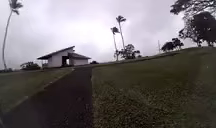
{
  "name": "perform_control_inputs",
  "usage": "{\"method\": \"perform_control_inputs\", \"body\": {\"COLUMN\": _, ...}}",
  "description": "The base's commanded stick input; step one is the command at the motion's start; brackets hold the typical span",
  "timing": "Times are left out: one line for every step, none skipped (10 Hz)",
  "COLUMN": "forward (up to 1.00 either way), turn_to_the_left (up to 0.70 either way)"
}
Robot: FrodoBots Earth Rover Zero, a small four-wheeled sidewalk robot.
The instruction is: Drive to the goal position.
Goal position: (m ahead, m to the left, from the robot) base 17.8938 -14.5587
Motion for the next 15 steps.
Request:
{"method": "perform_control_inputs", "body": {"forward": 0.0, "turn_to_the_left": 1.0}}
{"method": "perform_control_inputs", "body": {"forward": 0.0, "turn_to_the_left": 1.0}}
{"method": "perform_control_inputs", "body": {"forward": 0.0, "turn_to_the_left": 1.0}}
{"method": "perform_control_inputs", "body": {"forward": 1.0, "turn_to_the_left": 0.4}}
{"method": "perform_control_inputs", "body": {"forward": 1.0, "turn_to_the_left": 0.4}}
{"method": "perform_control_inputs", "body": {"forward": 1.0, "turn_to_the_left": 0.4}}
{"method": "perform_control_inputs", "body": {"forward": 1.0, "turn_to_the_left": 0.4}}
{"method": "perform_control_inputs", "body": {"forward": 1.0, "turn_to_the_left": 0.4}}
{"method": "perform_control_inputs", "body": {"forward": 1.0, "turn_to_the_left": 0.4}}
{"method": "perform_control_inputs", "body": {"forward": 1.0, "turn_to_the_left": 0.4}}
{"method": "perform_control_inputs", "body": {"forward": 1.0, "turn_to_the_left": 0.4}}
{"method": "perform_control_inputs", "body": {"forward": 1.0, "turn_to_the_left": 0.4}}
{"method": "perform_control_inputs", "body": {"forward": 1.0, "turn_to_the_left": 0.4}}
{"method": "perform_control_inputs", "body": {"forward": 1.0, "turn_to_the_left": 0.4}}
{"method": "perform_control_inputs", "body": {"forward": 1.0, "turn_to_the_left": 0.4}}
